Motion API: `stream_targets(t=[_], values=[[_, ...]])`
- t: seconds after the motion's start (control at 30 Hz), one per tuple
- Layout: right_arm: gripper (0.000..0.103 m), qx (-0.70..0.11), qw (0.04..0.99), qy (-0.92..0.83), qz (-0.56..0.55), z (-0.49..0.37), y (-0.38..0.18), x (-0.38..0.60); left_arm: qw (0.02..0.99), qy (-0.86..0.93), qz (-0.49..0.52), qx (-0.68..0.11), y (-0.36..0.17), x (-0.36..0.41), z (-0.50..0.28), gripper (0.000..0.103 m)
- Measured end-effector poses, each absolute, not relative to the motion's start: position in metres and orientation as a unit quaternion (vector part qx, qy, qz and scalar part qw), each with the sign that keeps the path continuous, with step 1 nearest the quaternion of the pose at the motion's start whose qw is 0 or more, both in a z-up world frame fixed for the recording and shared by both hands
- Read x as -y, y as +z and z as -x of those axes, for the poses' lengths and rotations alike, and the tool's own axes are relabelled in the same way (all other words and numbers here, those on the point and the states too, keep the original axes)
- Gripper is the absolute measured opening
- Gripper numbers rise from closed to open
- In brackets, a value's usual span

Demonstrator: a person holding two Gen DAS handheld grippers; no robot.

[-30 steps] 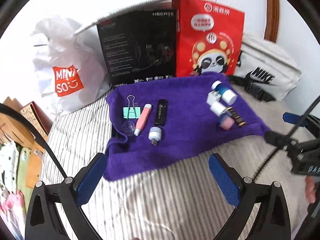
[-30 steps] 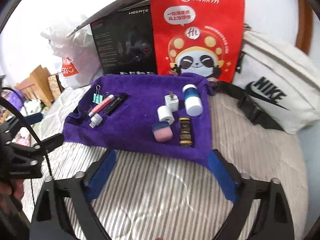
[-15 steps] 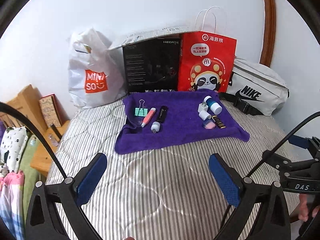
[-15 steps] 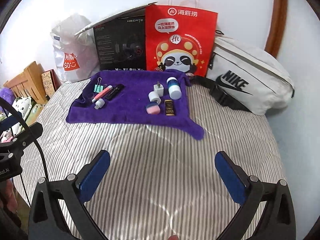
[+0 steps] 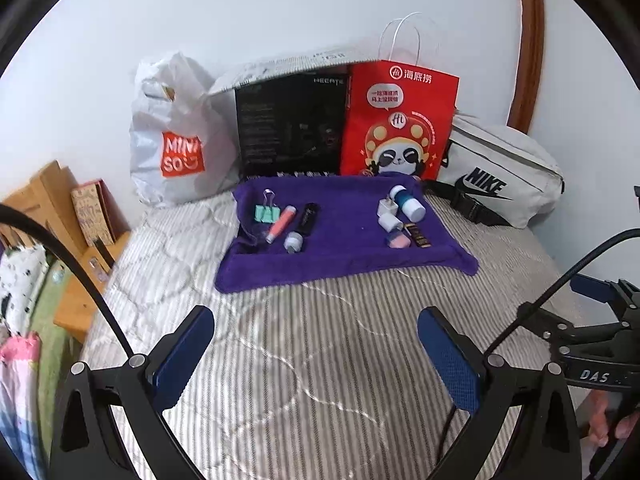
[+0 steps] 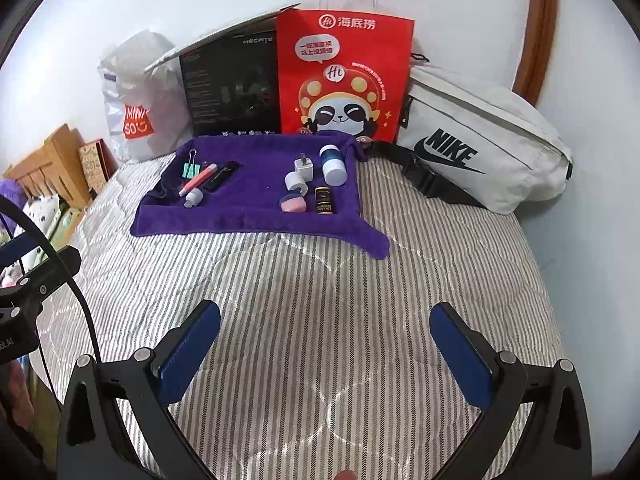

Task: Organize rigid objects

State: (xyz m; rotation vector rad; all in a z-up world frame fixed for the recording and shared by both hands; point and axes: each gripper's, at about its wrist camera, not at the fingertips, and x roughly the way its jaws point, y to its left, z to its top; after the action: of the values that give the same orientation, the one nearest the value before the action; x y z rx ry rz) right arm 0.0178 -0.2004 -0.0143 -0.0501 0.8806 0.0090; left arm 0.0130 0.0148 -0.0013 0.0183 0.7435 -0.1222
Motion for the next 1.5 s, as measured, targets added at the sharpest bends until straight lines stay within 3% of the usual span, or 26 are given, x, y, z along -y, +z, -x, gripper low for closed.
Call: stream_targets(t=[1.5], values=[[0.103,-0.417,0.909,-0.003,0.017,-0.012,0.004,0.203,0.928,-0.066,-0.004,-0.368,0.003,-0.021,-0.007,0.103]])
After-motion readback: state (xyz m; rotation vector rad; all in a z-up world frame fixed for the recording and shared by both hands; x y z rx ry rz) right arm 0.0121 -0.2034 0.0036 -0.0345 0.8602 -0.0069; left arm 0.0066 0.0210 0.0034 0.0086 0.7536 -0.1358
